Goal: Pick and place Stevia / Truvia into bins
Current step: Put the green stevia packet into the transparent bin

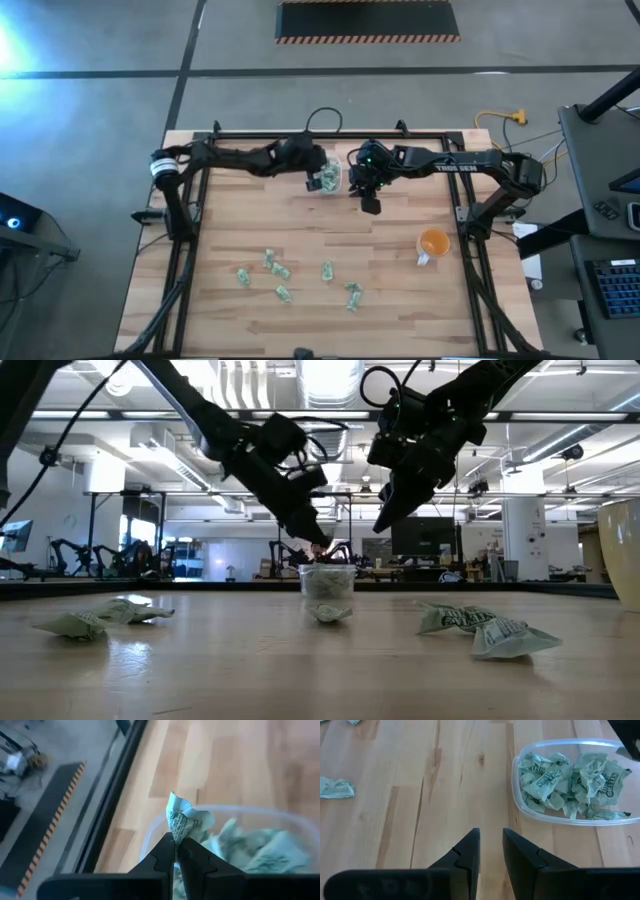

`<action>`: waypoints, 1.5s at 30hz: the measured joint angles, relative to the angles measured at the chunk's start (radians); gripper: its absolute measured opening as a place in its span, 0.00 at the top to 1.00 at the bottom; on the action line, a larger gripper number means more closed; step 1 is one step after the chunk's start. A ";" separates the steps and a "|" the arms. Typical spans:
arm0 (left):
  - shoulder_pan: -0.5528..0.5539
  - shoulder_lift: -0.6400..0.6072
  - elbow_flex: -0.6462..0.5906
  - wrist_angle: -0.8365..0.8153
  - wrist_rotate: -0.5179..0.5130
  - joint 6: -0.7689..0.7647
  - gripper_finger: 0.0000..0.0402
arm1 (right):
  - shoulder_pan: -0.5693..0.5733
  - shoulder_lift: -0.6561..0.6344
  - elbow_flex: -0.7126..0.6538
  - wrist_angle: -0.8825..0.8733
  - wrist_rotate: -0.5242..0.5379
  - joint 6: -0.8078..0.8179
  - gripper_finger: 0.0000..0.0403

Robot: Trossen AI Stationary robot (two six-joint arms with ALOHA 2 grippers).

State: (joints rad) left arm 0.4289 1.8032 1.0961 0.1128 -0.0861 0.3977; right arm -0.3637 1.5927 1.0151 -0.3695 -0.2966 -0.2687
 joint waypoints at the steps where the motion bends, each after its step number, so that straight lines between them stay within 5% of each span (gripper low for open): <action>1: 0.009 0.014 0.023 -0.036 0.001 0.005 0.99 | 0.000 0.000 0.000 -0.001 0.000 0.000 0.81; 12: 0.043 0.061 0.130 -0.184 0.109 0.092 0.97 | 0.000 0.000 -0.002 -0.001 0.000 -0.004 0.79; 25: 0.042 0.040 0.147 -0.251 0.047 0.109 0.63 | 0.000 0.000 -0.007 0.000 -0.006 0.002 0.82; 30: 0.022 -0.044 0.162 -0.441 0.044 0.093 0.58 | 0.004 0.000 -0.020 0.007 -0.167 -0.002 0.82; 36: -0.022 -0.193 0.078 -0.607 0.139 0.027 0.58 | 0.063 0.006 -0.044 0.034 -0.259 -0.009 0.82; 45: -0.125 -0.458 -0.263 -0.454 0.224 0.002 0.58 | 0.220 0.081 -0.059 0.195 -0.263 -0.049 0.82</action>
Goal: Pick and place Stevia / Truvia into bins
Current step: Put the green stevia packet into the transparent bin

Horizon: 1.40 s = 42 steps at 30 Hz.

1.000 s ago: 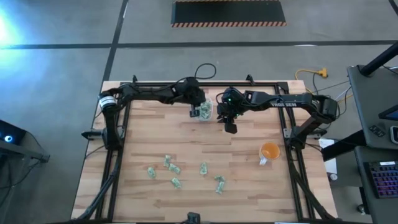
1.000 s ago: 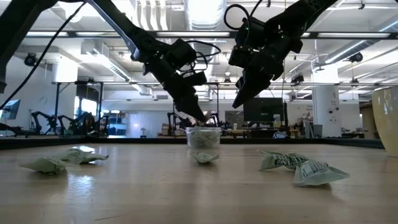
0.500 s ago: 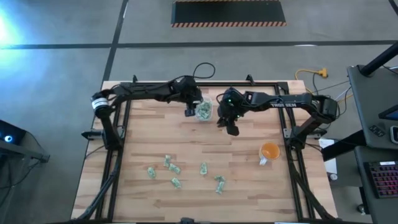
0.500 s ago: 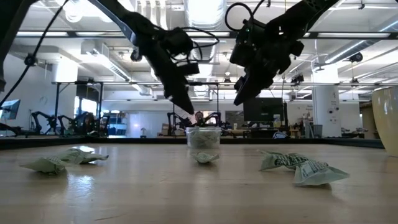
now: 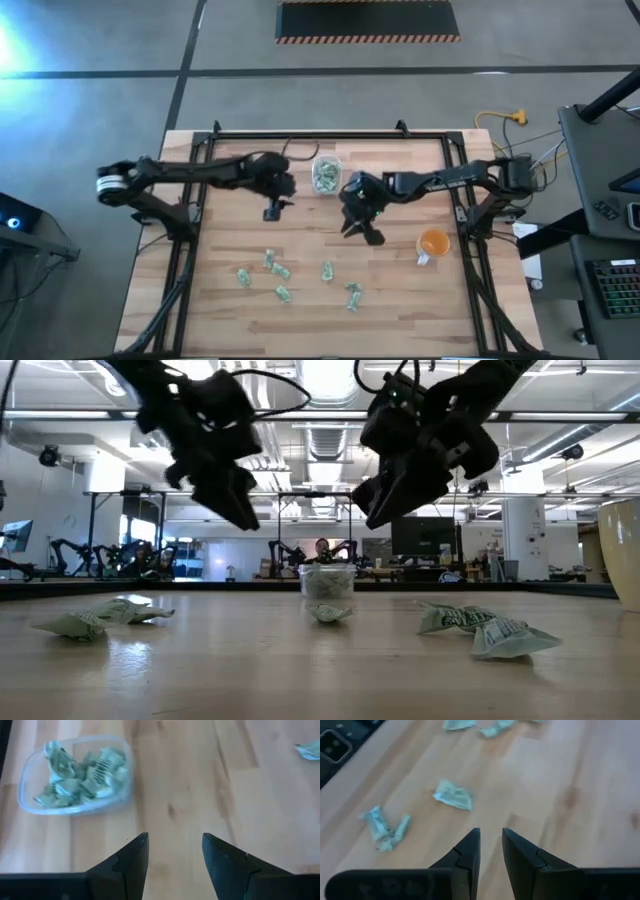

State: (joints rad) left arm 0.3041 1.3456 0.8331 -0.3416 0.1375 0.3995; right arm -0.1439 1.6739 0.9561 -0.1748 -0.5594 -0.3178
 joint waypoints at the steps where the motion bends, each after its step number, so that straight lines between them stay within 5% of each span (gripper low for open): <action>1: -0.007 -0.029 -0.042 0.028 0.000 -0.005 0.58 | 0.015 0.006 0.008 0.008 -0.001 -0.003 0.82; 7: -0.011 -0.203 -0.264 0.220 -0.019 -0.029 0.58 | 0.120 0.050 0.018 0.162 0.001 0.020 0.82; 14: -0.011 -0.346 -0.451 0.485 -0.022 -0.024 0.58 | 0.229 0.078 0.018 0.139 0.003 0.149 0.82; 28: -0.011 -0.422 -0.482 0.498 -0.022 -0.027 0.58 | 0.366 0.082 0.002 0.051 0.154 0.350 0.82; 33: -0.011 -0.407 -0.482 0.498 -0.022 -0.027 0.58 | 0.404 0.096 -0.011 0.055 0.300 0.410 0.82; 42: -0.011 -0.399 -0.482 0.499 -0.022 -0.027 0.58 | 0.423 0.158 -0.013 0.086 0.308 0.460 0.82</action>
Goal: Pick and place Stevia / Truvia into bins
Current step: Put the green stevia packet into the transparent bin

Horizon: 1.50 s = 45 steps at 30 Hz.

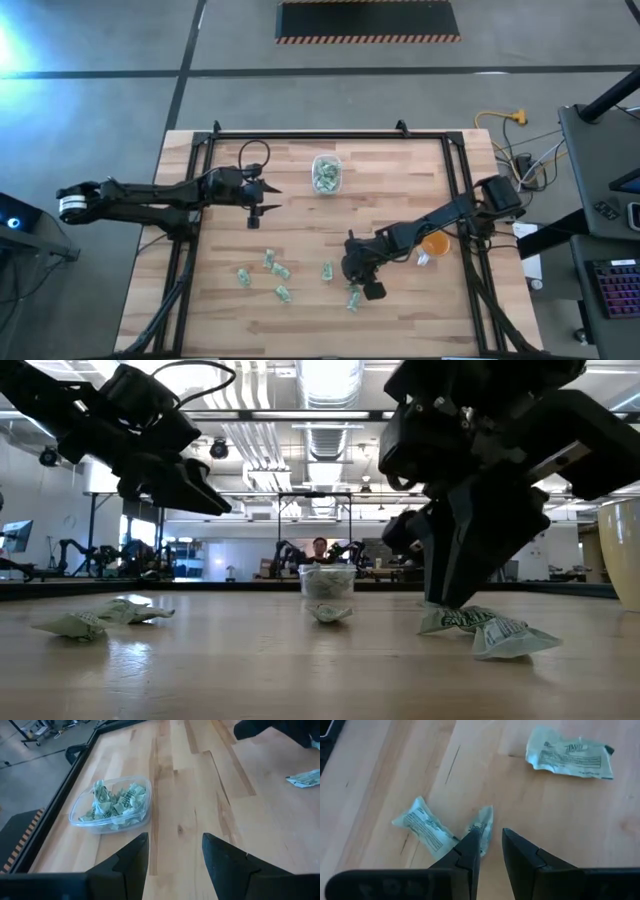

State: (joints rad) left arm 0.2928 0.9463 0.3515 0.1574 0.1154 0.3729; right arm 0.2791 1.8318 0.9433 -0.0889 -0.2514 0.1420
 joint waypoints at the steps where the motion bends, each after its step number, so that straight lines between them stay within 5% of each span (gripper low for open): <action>1: 0.000 0.000 0.000 0.000 0.000 0.000 0.58 | 0.000 0.003 0.000 0.002 0.000 0.001 0.82; 16: 0.000 0.000 0.000 -0.002 0.000 0.000 0.58 | 0.006 0.004 -0.004 0.020 -0.003 0.037 0.82; 29: 0.000 0.000 0.000 -0.001 0.000 0.000 0.58 | 0.007 0.033 -0.004 0.023 -0.005 0.042 0.67; 45: 0.000 0.000 -0.005 -0.001 0.000 0.000 0.58 | 0.006 0.035 -0.002 0.018 -0.006 -0.079 0.97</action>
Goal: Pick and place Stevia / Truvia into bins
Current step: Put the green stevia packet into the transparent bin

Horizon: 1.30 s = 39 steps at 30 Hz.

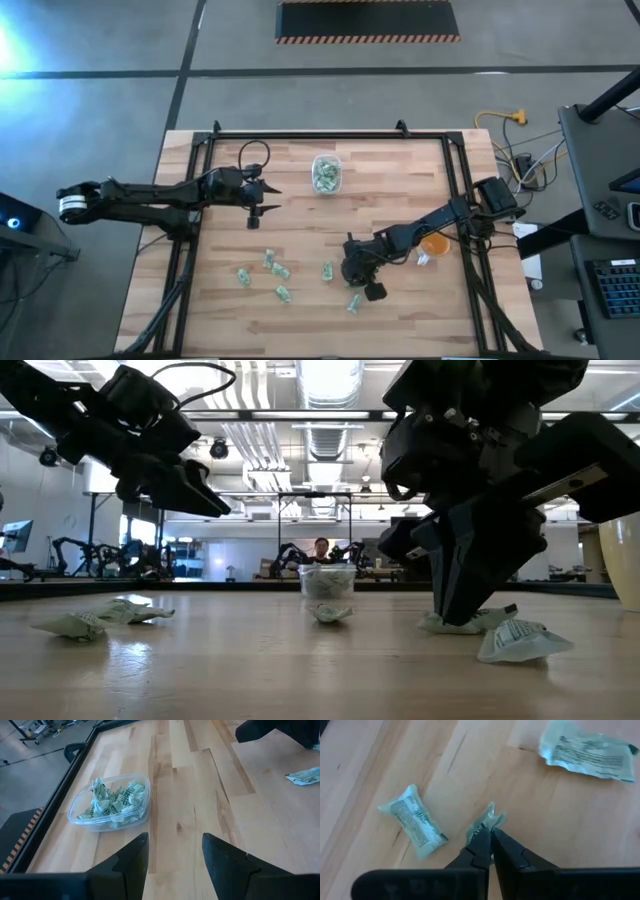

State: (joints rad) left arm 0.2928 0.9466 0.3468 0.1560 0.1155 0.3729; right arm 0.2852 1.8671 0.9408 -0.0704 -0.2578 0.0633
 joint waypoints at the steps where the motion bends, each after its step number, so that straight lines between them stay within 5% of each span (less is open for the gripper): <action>1: 0.000 0.000 0.000 0.000 0.000 0.000 0.58 | 0.000 0.000 0.002 -0.002 -0.001 -0.013 0.98; 10: 0.000 0.000 -0.001 0.001 0.000 0.000 0.58 | -0.016 -0.021 0.065 -0.017 0.121 -0.219 0.98; 19: 0.000 0.000 -0.005 0.001 0.000 0.000 0.58 | -0.116 -0.040 0.122 -0.004 0.676 -0.431 0.98; 22: 0.000 0.000 -0.005 0.001 0.000 0.000 0.58 | -0.199 -0.040 0.127 0.033 0.755 -0.459 0.98; 28: 0.000 0.000 -0.005 0.001 0.000 0.000 0.58 | -0.401 -0.039 0.127 0.101 0.709 -0.468 0.98; 34: 0.000 0.000 -0.005 0.001 0.000 0.007 0.58 | -0.585 -0.035 0.126 0.159 0.375 -0.434 0.98; 39: 0.000 0.000 -0.005 0.002 0.000 0.008 0.58 | -0.658 -0.021 0.126 0.184 0.284 -0.385 0.98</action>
State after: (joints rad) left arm 0.2932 0.9470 0.3416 0.1581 0.1154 0.3809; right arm -0.3727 1.8460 1.0664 0.1140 0.0267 -0.3213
